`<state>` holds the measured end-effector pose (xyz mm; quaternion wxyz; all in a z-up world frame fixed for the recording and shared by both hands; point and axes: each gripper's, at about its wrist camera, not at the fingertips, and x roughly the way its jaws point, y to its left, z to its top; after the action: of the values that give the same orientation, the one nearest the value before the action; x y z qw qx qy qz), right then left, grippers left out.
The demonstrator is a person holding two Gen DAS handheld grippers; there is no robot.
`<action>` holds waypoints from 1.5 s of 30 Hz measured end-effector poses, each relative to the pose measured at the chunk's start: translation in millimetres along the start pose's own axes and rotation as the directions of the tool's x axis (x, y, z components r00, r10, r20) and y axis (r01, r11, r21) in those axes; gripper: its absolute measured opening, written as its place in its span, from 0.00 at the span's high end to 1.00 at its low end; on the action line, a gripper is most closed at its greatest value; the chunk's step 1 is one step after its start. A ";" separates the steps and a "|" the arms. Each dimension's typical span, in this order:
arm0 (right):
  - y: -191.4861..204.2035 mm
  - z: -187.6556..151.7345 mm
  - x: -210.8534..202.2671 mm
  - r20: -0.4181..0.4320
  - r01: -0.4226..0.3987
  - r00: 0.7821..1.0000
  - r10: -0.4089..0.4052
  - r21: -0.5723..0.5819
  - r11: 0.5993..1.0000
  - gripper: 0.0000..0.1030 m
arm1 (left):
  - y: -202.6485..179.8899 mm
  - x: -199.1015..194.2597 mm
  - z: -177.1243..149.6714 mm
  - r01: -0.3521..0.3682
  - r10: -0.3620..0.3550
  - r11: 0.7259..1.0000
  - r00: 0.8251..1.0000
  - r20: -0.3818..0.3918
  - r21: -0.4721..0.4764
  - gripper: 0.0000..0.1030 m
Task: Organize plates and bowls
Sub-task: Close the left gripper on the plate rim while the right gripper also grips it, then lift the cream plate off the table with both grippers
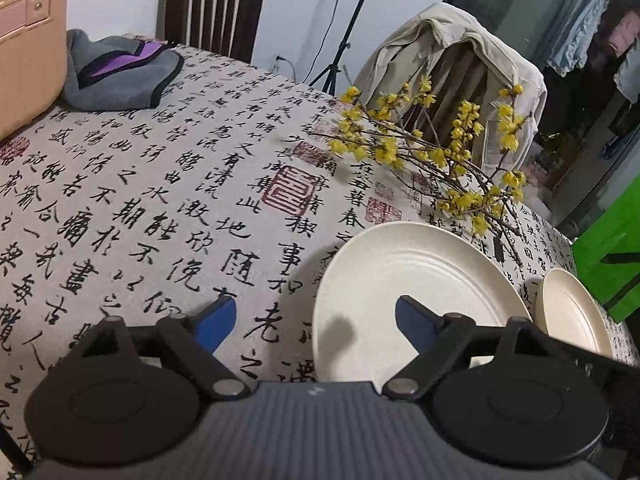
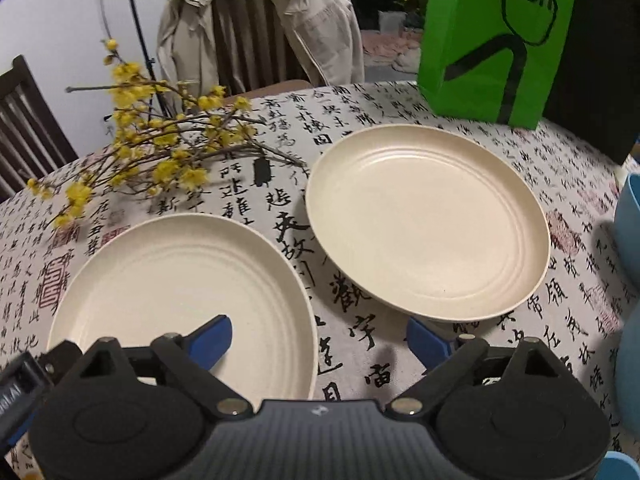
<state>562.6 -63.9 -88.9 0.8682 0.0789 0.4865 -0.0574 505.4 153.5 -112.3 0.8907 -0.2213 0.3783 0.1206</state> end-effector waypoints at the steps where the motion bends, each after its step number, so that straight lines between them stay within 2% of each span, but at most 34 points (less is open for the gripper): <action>1: -0.6 0.9 1.6 -0.007 0.001 1.000 -0.001 0.008 1.000 0.12 | -1.7 2.3 -1.8 0.011 -0.011 1.000 1.000 0.000 0.006 0.16; 5: -2.2 3.7 7.5 -0.024 -0.010 1.000 0.011 0.034 0.999 0.17 | -5.2 3.6 -4.9 0.020 -0.020 0.999 1.000 0.018 0.026 0.23; 8: -2.0 5.0 14.2 -0.051 -0.025 0.998 0.027 0.050 0.998 0.27 | -4.1 4.3 -5.3 0.035 -0.035 0.999 0.999 0.026 0.019 0.28; 13: 4.5 5.0 15.2 -0.042 -0.027 0.999 0.028 0.019 0.999 0.33 | -7.9 5.4 -8.1 0.020 -0.022 0.999 0.999 0.044 0.041 0.34; 14: 5.2 4.6 14.1 -0.040 -0.035 0.999 0.035 0.013 0.999 0.36 | -8.3 5.7 -8.2 0.020 -0.022 0.999 0.999 0.045 0.043 0.40; 17: 8.2 4.7 10.7 -0.041 -0.068 0.997 0.068 -0.006 0.998 0.55 | -7.4 8.0 -7.8 0.054 -0.055 0.998 0.998 0.026 0.042 0.71; 18: 8.7 4.8 9.9 -0.043 -0.079 0.996 0.079 -0.008 0.997 0.64 | -6.8 8.1 -7.4 0.051 -0.052 0.998 0.998 0.027 0.041 0.75; 20: 10.8 3.4 8.4 -0.035 -0.073 0.997 0.072 -0.030 0.997 0.64 | -5.7 8.6 -6.6 0.042 -0.043 0.998 0.999 0.028 0.038 0.80; 33: 9.7 -1.3 -8.0 -0.009 -0.105 0.994 0.105 -0.133 0.985 0.82 | 3.1 4.5 1.8 0.041 -0.042 0.999 0.999 0.016 0.021 0.81; 39: 11.0 -5.8 -19.9 0.014 -0.136 0.990 0.141 -0.186 0.973 0.85 | 4.3 -6.0 6.1 0.036 -0.038 0.999 0.998 0.050 0.034 0.81; 45: 6.6 -7.2 -25.8 0.043 -0.161 0.984 0.172 -0.196 0.967 0.87 | 6.6 -7.0 7.9 0.044 -0.045 0.999 0.998 0.044 0.025 0.81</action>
<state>544.4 -55.5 -70.0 0.8877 0.0336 0.4552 0.0605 503.0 162.8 -104.4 0.9041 -0.2161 0.3546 0.1012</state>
